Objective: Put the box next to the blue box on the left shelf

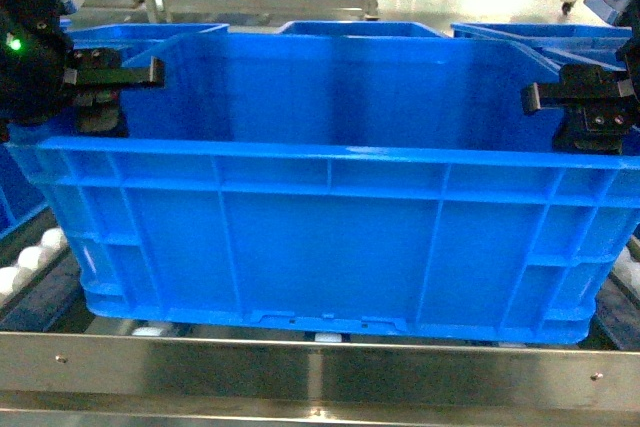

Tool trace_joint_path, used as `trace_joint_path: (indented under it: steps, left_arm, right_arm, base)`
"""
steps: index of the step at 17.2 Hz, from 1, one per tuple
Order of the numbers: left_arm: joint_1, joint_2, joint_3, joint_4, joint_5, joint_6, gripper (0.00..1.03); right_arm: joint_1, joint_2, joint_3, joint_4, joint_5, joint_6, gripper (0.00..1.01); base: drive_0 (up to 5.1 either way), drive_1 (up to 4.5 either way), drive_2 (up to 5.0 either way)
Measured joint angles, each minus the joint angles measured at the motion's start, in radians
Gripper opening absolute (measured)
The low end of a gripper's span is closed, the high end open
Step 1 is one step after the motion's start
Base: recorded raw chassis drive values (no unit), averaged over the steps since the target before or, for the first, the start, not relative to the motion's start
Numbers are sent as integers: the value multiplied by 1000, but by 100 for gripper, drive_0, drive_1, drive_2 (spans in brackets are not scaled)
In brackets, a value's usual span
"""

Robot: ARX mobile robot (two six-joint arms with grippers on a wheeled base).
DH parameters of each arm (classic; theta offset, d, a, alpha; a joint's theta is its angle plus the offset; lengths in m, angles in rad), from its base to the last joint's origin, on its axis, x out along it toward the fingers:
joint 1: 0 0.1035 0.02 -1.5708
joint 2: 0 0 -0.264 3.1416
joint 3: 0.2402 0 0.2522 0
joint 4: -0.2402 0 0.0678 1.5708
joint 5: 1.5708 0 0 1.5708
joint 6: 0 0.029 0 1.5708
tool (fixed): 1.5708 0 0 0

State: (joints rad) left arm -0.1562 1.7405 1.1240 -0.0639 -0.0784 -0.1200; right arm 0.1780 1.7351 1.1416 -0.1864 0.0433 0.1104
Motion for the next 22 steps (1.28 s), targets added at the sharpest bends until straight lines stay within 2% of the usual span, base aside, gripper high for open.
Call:
trace_joint_path:
  steps: [3, 6, 8, 9, 17, 18, 19, 20, 22]
  left_arm:
    - [-12, 0, 3, 8, 11, -18, 53]
    - [-14, 0, 3, 34, 42, -39, 75]
    - [-25, 0, 3, 80, 49, -53, 95]
    - [-27, 0, 3, 111, 45, -57, 100]
    - [-27, -2, 2, 134, 29, -59, 98]
    - [-29, -3, -92, 419, -49, -22, 90]
    - [-21, -25, -159, 553, -73, 20, 83]
    - [-11, -87, -288, 733, -78, 58, 72]
    - [16, -193, -442, 936, -65, 88, 54]
  right_arm:
    - [2, 0, 0, 13, -24, -11, 58]
    - [12, 0, 0, 44, -26, -26, 80]
    - [12, -9, 0, 63, -29, -37, 99]
    - [12, -12, 0, 64, -29, -37, 99]
    - [12, -14, 0, 61, -29, -44, 98]
    - [13, -14, -46, 229, 11, -53, 95]
    - [12, -24, -133, 455, 69, -65, 87]
    - [9, -61, -274, 698, 117, -80, 76]
    - [-18, -148, -478, 991, 108, -93, 58]
  base:
    - [0, 0, 0]
    - [0, 0, 0]
    - [0, 0, 0]
    - [0, 0, 0]
    - [0, 0, 0]
    - [0, 0, 0]
    - [0, 0, 0]
    - [0, 0, 0]
    - [0, 0, 0]
